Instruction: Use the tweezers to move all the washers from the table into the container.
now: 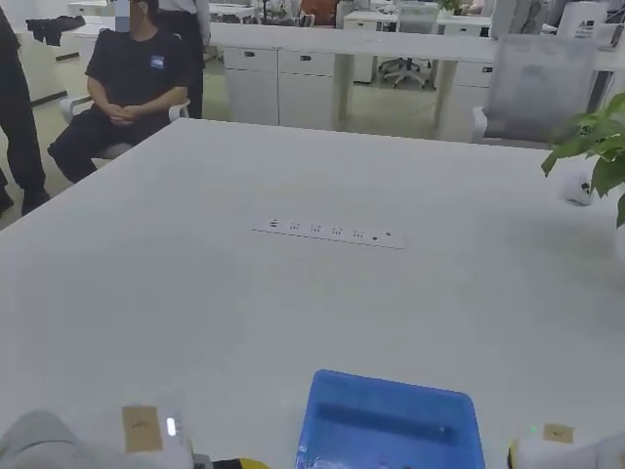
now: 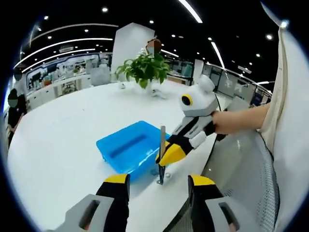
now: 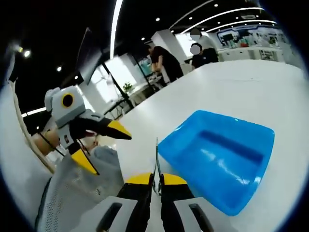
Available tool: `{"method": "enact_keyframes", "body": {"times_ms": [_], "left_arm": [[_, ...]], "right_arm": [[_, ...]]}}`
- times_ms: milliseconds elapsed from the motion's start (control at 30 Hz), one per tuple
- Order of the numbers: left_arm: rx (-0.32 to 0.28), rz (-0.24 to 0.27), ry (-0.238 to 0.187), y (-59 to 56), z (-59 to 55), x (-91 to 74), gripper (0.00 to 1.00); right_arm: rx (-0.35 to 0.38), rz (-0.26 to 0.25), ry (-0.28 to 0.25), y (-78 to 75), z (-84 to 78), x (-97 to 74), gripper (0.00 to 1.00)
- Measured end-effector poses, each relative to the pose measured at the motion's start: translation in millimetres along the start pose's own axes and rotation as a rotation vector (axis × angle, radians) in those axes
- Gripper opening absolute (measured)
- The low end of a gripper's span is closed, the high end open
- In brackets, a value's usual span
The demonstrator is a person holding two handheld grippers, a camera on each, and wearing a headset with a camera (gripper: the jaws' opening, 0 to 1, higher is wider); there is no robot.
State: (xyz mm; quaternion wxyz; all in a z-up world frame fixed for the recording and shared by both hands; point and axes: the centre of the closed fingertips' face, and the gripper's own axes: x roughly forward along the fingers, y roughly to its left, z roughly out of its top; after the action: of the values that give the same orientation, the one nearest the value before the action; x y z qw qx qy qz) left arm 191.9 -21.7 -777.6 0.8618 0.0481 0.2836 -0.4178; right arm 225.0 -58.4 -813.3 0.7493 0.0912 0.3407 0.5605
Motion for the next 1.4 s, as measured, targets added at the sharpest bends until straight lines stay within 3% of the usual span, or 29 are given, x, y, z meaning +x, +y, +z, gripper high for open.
{"method": "enact_keyframes", "body": {"times_ms": [100, 300, 433, 467, 533, 600, 700, 800, 833, 967, 1167, 1300, 1400], "left_arm": [[0.016, 0.045, -0.060, 2.3, 3.0, -5.5, 0.53], [0.011, 0.151, -0.164, 13.3, 13.2, -16.8, 0.65], [-0.026, 0.211, -0.281, 23.5, 27.5, -25.2, 0.69], [-0.004, 0.223, -0.276, 25.5, 27.2, -27.0, 0.71], [-0.017, 0.248, -0.299, 29.7, 30.3, -28.5, 0.75], [-0.025, 0.240, -0.297, 29.1, 29.1, -26.9, 0.80], [0.035, 0.288, -0.200, 34.1, 15.5, -22.0, 0.86], [0.030, 0.280, -0.181, 33.5, 11.7, -17.7, 0.93], [0.013, 0.271, -0.178, 33.1, 10.3, -17.5, 0.94], [-0.010, 0.279, -0.192, 36.1, 10.8, -20.2, 0.94], [0.005, 0.304, -0.184, 38.1, 9.8, -20.5, 0.93], [-0.004, 0.337, -0.234, 43.0, 16.7, -26.7, 0.93], [-0.030, 0.379, -0.274, 51.0, 20.9, -34.0, 0.94]], "right_arm": [[0.030, 0.003, -0.051, 0.0, 9.0, -9.4, 0.02], [-0.026, 0.002, -0.112, 6.4, 23.6, -25.2, 0.03], [-0.048, -0.013, -0.141, 9.0, 32.8, -34.8, 0.03], [-0.058, -0.021, -0.153, 9.3, 36.7, -38.2, 0.03], [-0.069, -0.035, -0.172, 9.9, 43.4, -44.7, 0.03], [-0.073, -0.048, -0.188, 8.2, 48.1, -50.1, 0.03], [-0.086, -0.094, -0.216, 2.3, 56.7, -60.0, 0.03], [-0.112, -0.170, -0.234, -11.6, 62.2, -67.6, 0.03], [-0.154, -0.210, -0.237, -17.6, 64.5, -70.1, 0.03], [-0.221, -0.306, -0.212, -34.0, 66.3, -70.1, 0.03], [-0.272, -0.381, -0.129, -55.8, 56.3, -63.0, 0.03], [-0.289, -0.403, -0.096, -67.6, 52.3, -62.7, 0.03], [-0.290, -0.381, -0.082, -72.8, 49.2, -59.9, 0.03]]}}
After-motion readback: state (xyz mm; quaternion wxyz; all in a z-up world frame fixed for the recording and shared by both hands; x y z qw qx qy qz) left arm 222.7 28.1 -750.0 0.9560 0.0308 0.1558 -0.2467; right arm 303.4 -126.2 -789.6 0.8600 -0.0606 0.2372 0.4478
